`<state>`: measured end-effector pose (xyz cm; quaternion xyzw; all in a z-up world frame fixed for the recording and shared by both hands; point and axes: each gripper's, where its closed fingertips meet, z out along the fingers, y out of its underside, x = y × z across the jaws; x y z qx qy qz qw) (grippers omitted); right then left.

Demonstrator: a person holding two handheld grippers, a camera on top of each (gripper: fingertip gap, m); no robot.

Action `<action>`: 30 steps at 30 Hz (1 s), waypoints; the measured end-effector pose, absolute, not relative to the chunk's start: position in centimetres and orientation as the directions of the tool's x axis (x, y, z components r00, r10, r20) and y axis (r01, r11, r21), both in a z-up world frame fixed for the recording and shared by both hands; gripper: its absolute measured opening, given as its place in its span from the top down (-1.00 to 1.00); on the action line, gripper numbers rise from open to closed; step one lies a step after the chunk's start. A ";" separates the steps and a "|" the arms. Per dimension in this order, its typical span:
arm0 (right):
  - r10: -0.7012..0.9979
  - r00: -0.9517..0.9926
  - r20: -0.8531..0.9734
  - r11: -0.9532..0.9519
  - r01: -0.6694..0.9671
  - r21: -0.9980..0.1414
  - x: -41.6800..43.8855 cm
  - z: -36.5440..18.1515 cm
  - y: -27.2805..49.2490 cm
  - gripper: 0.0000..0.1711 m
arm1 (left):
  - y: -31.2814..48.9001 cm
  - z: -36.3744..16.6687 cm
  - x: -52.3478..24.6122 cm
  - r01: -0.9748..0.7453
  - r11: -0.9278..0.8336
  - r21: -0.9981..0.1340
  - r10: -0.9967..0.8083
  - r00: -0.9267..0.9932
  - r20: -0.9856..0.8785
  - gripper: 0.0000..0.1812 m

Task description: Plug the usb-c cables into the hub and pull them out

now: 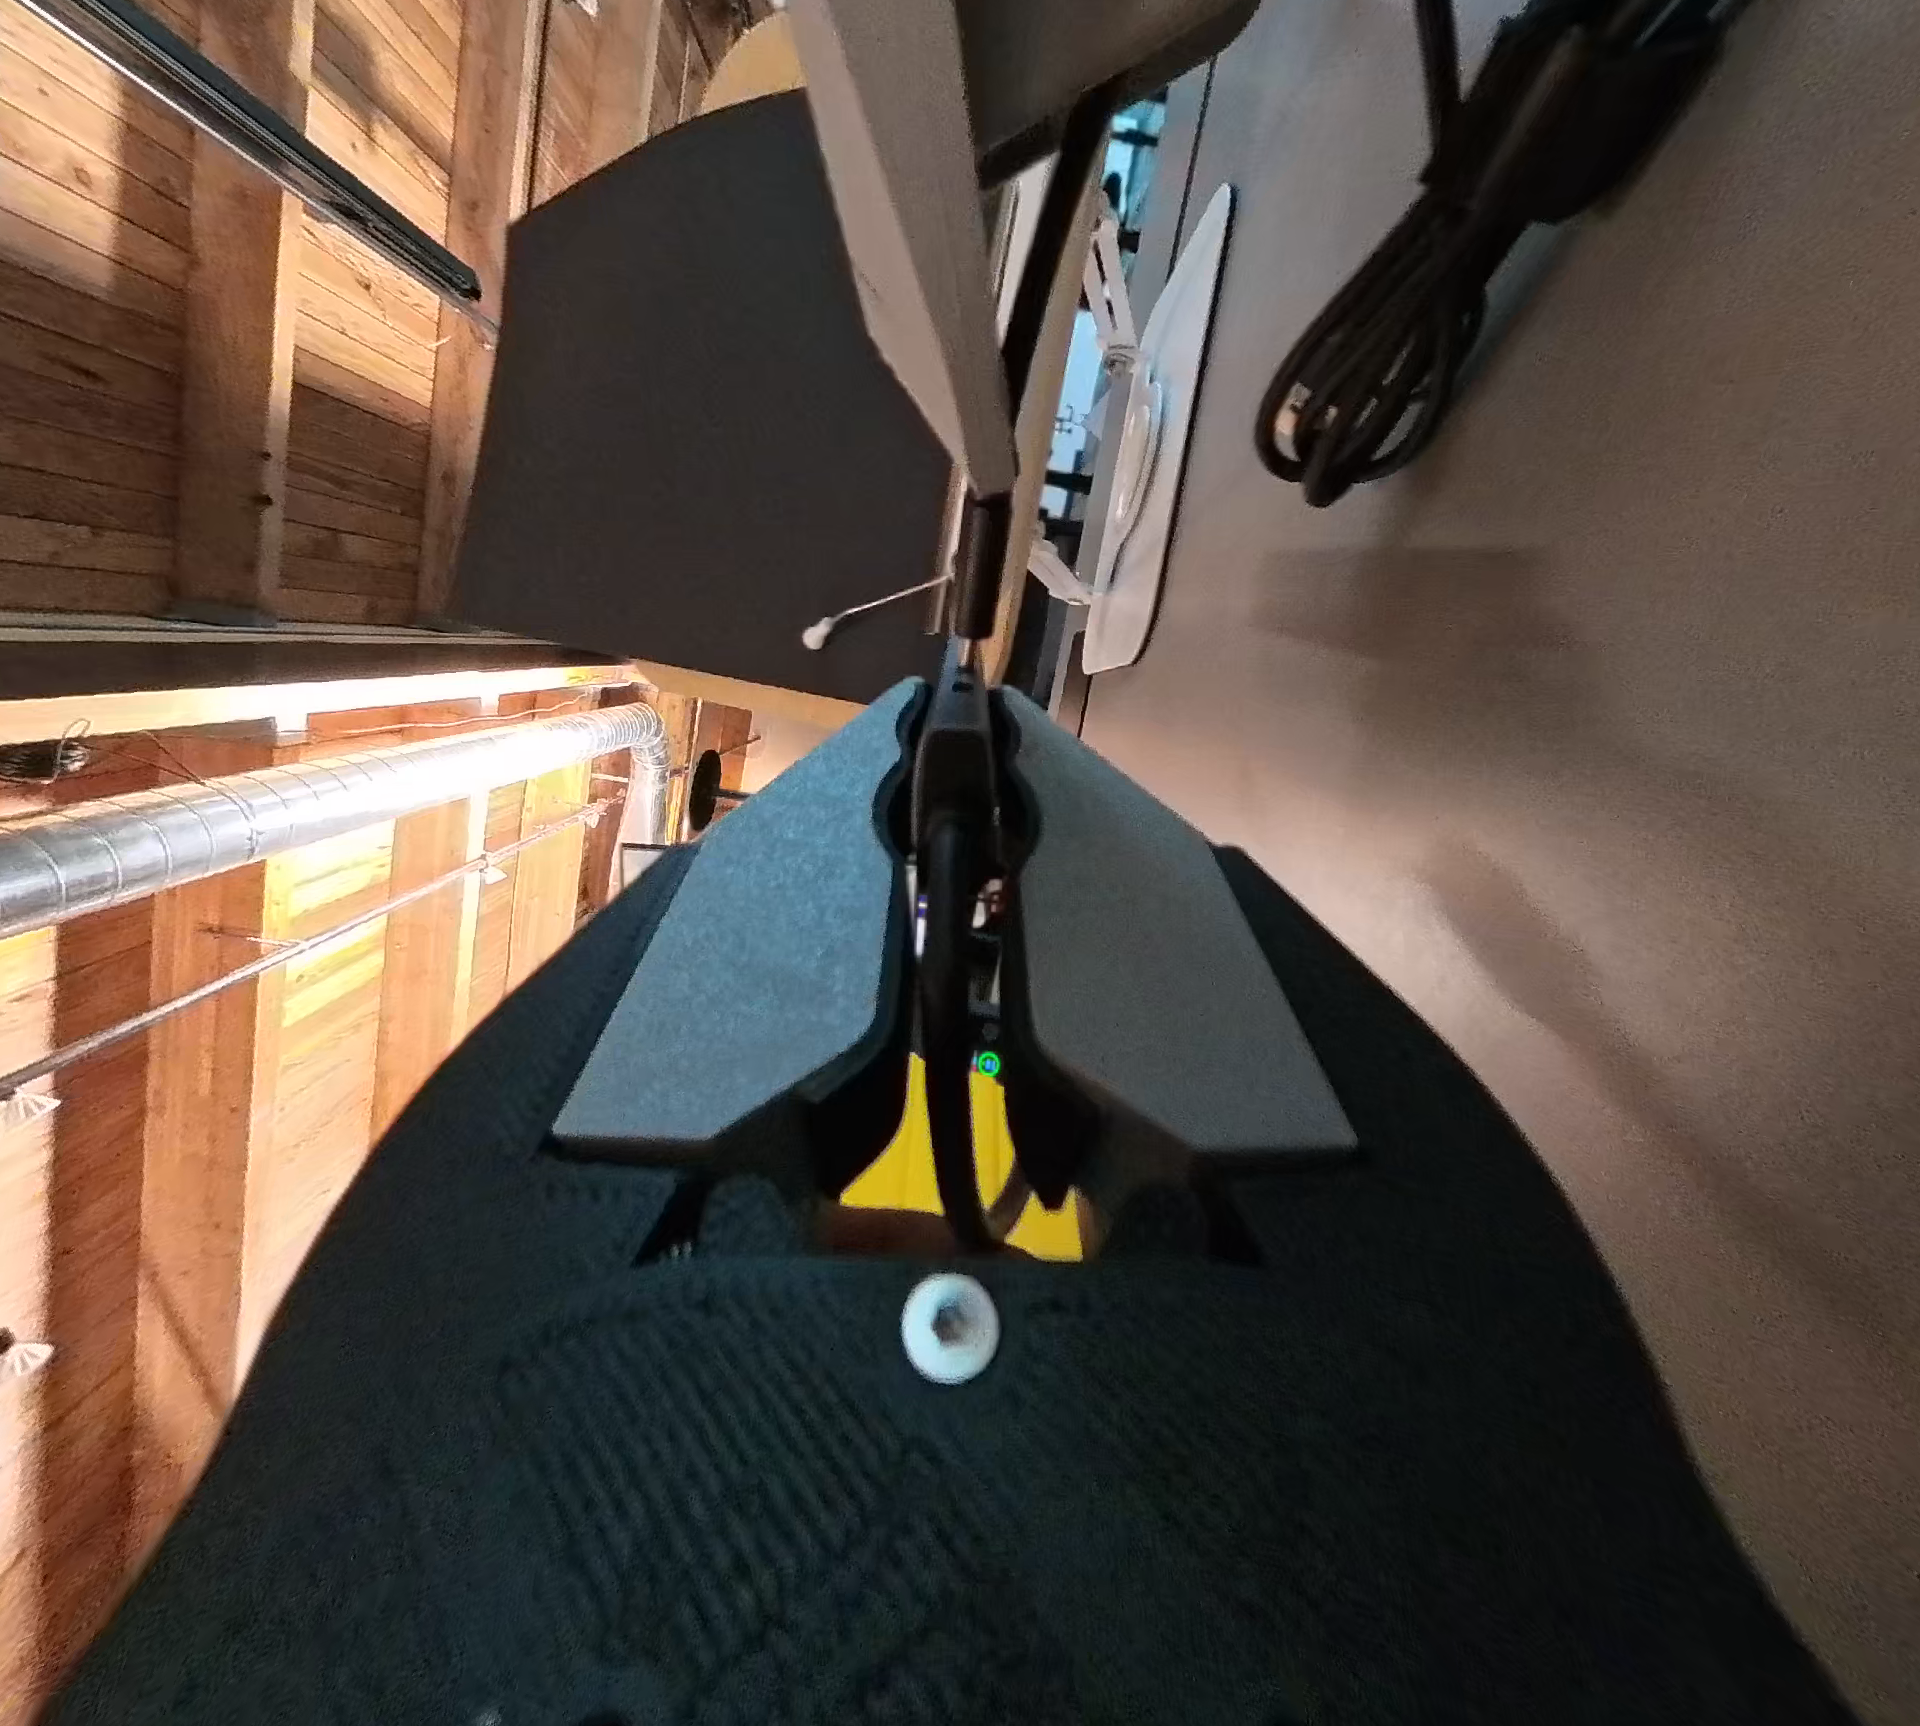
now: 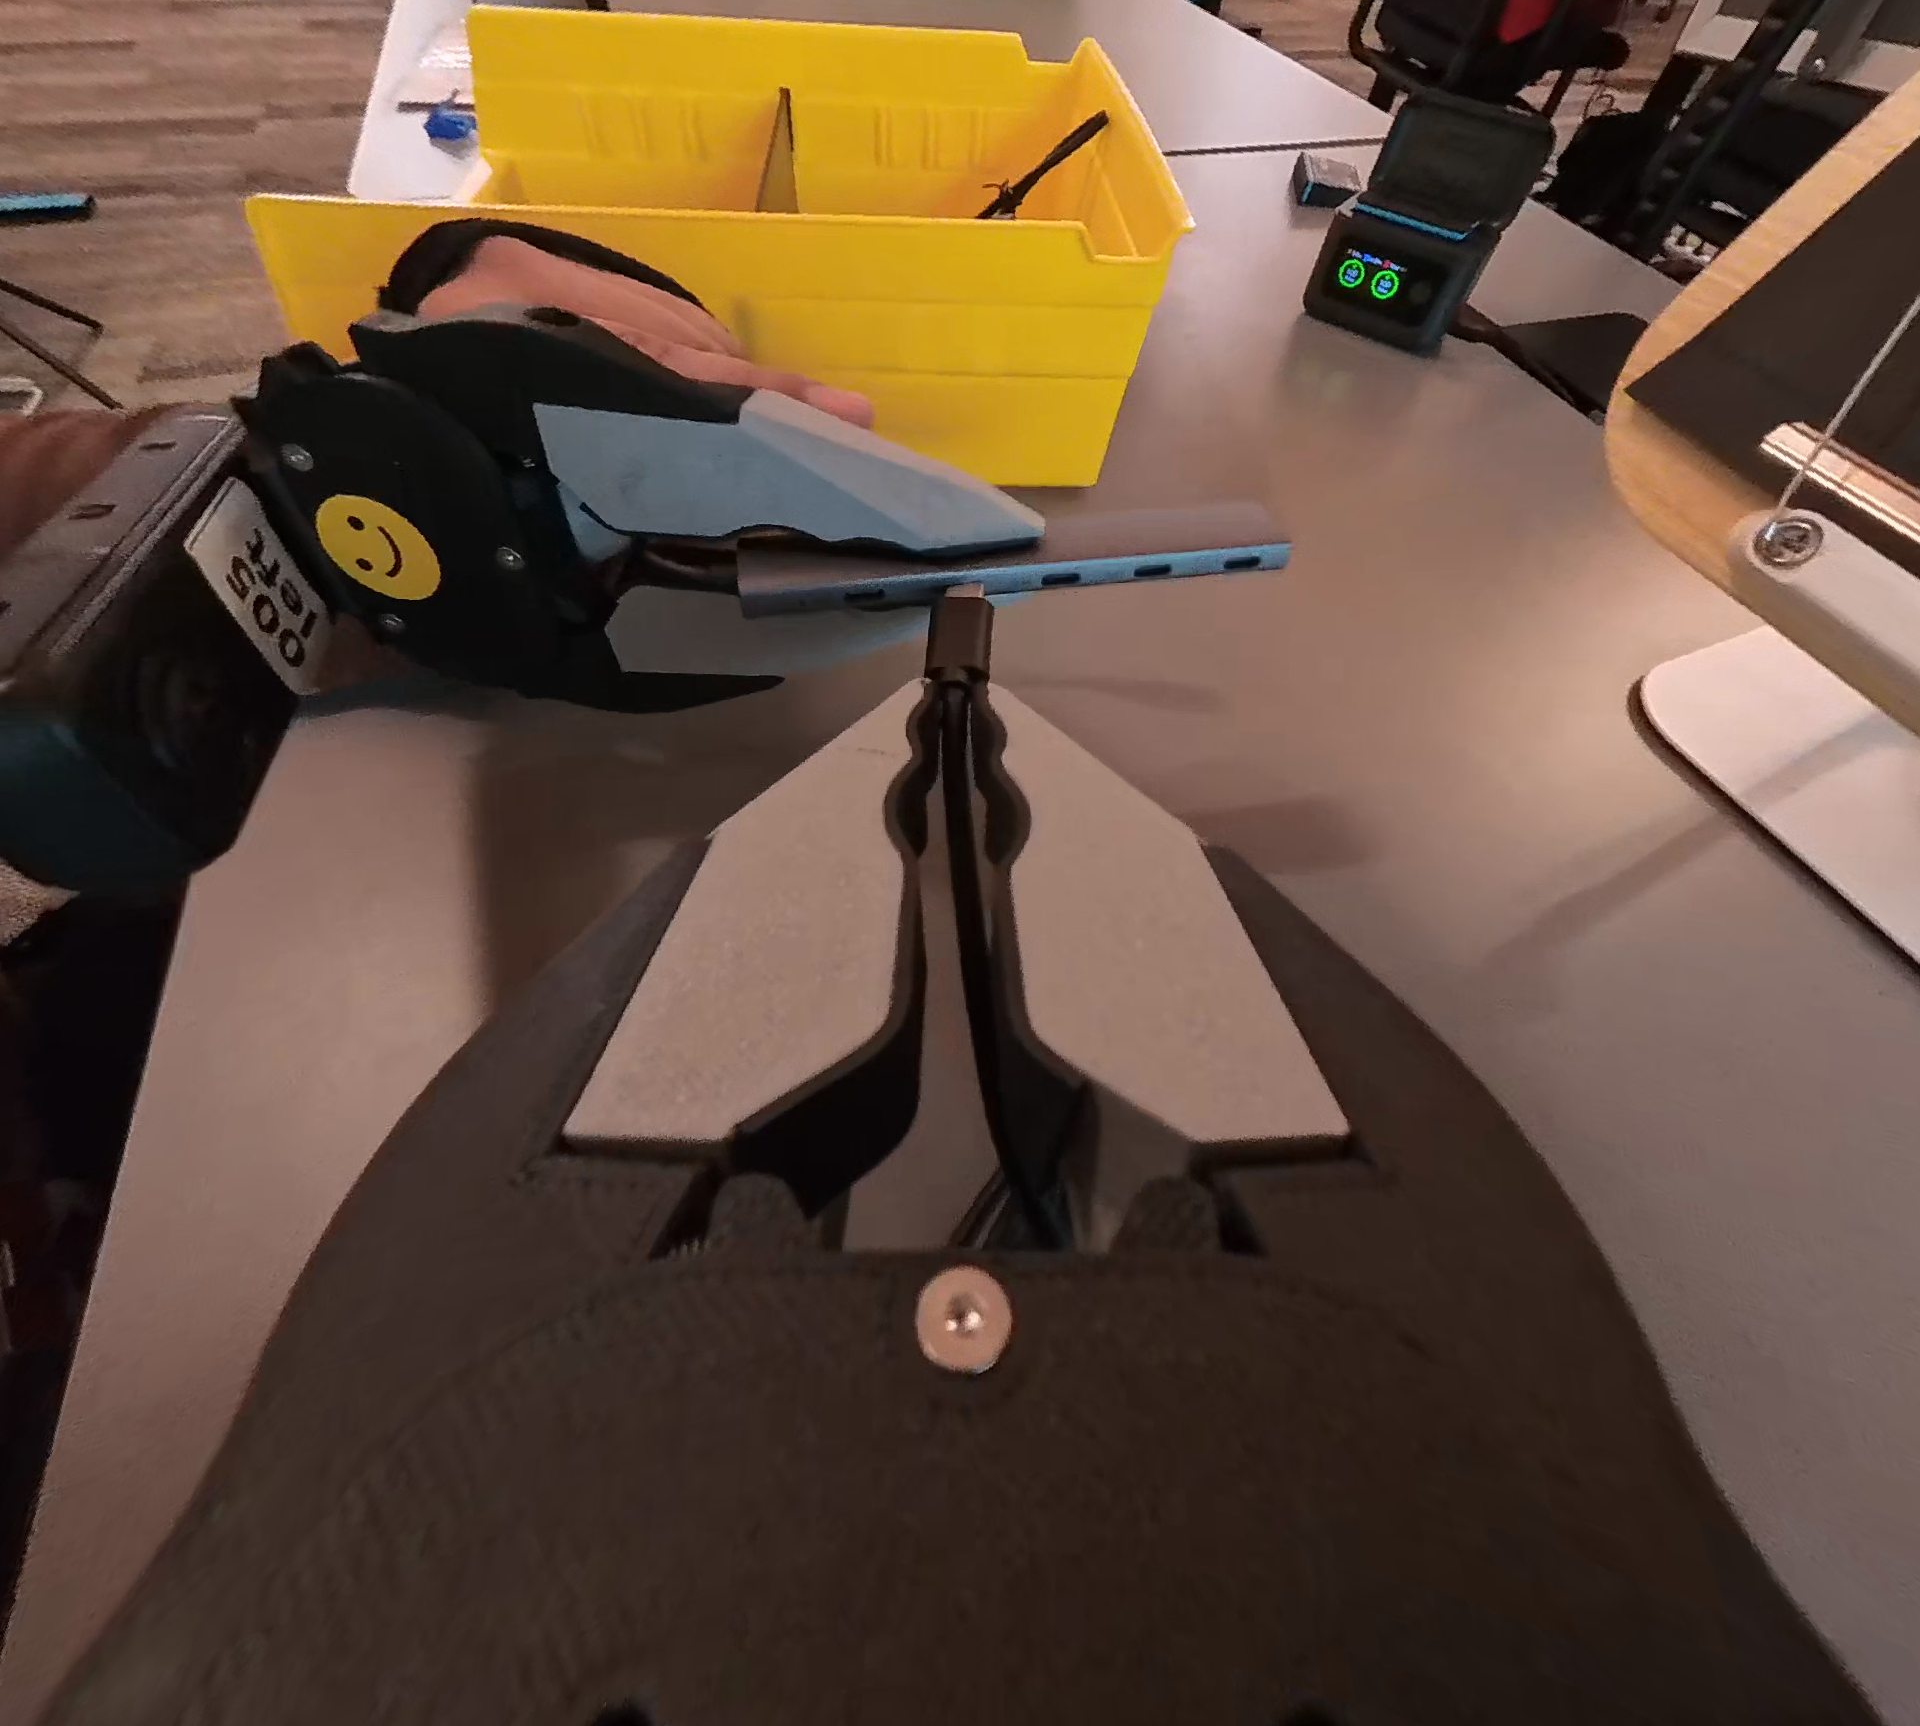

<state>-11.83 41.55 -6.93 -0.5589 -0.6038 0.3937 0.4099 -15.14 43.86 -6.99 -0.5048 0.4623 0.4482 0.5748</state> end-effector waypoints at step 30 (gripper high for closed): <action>0.992 -0.119 -0.039 0.001 0.320 -0.947 -11.1 -6.5 40.8 0.98 | 43.1 -6.3 -14.3 -0.967 0.152 -0.202 0.052 0.212 -0.976 0.92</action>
